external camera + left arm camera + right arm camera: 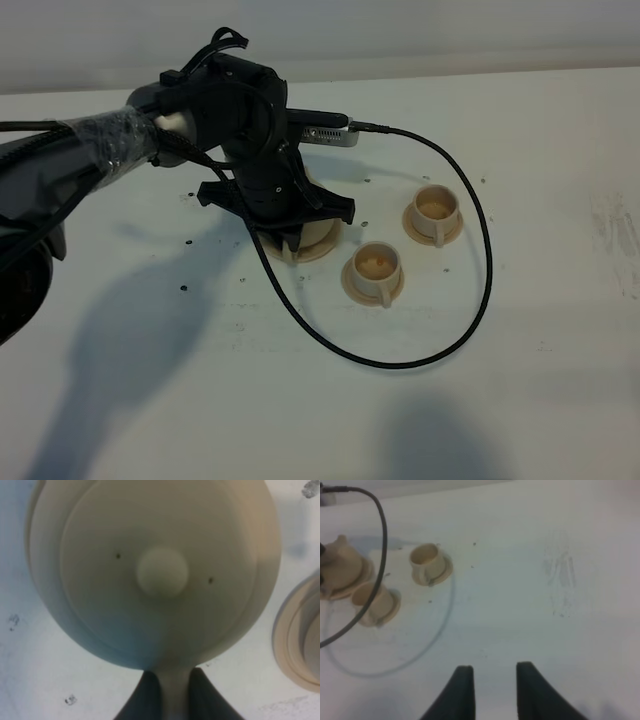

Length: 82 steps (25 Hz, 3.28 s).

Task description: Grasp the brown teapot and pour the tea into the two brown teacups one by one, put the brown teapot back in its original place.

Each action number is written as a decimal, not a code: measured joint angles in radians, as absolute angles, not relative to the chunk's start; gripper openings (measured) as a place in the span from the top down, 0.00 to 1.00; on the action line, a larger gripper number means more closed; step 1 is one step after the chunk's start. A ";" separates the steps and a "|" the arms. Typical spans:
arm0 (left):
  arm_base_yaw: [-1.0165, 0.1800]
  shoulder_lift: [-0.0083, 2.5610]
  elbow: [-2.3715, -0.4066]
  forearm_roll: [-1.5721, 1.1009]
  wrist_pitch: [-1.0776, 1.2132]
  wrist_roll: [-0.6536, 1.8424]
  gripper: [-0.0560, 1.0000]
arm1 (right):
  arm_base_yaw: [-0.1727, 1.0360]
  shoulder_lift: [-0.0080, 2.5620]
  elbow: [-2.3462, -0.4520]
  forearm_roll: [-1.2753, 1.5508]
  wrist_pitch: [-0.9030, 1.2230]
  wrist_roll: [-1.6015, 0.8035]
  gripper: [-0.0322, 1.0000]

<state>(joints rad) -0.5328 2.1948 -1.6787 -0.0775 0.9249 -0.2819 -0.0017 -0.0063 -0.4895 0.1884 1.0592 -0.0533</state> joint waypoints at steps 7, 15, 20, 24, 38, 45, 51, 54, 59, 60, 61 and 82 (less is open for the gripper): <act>-0.533 2.154 -1.679 -0.074 0.921 -0.258 0.85 | -0.002 -0.006 -0.490 0.188 1.059 -0.053 0.74; -0.528 2.108 -1.679 -0.055 0.942 -0.072 0.85 | -0.002 -0.006 -0.490 0.188 1.059 -0.053 0.74; -0.528 2.095 -1.679 -0.055 0.959 0.213 0.85 | -0.002 -0.006 -0.490 0.188 1.059 -0.053 0.74; -0.528 2.095 -1.679 -0.054 0.971 0.416 0.85 | -0.002 -0.006 -0.490 0.188 1.059 -0.053 0.74; -0.528 2.095 -1.679 0.027 0.925 0.942 0.85 | -0.002 -0.006 -0.490 0.188 1.059 -0.053 0.74; -0.528 2.095 -1.679 0.146 0.914 1.068 0.85 | -0.002 -0.006 -0.490 0.188 1.059 -0.053 0.74; -0.528 2.095 -1.679 0.159 0.850 1.185 0.85 | -0.002 -0.006 -0.490 0.188 1.059 -0.053 0.74; -0.528 2.095 -1.679 0.159 0.831 1.242 0.85 | -0.002 -0.006 -0.490 0.188 1.059 -0.053 0.74; -0.528 2.095 -1.679 0.159 0.829 1.300 0.85 | -0.002 -0.006 -0.490 0.188 1.059 -0.053 0.74; -0.529 2.095 -1.679 0.159 0.825 1.304 0.85 | -0.002 -0.006 -0.490 0.188 1.059 -0.053 0.74; -0.532 2.095 -1.679 0.159 0.823 1.307 0.85 | -0.002 -0.006 -0.490 0.188 1.059 -0.053 0.74; -0.596 2.125 -1.678 0.242 0.767 1.371 0.85 | -0.002 -0.006 -0.490 0.188 1.059 -0.053 0.74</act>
<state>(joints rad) -0.5956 2.1245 -1.6777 0.2424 0.7673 1.3705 -0.0017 -0.0063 -0.4895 0.1884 1.0592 -0.0533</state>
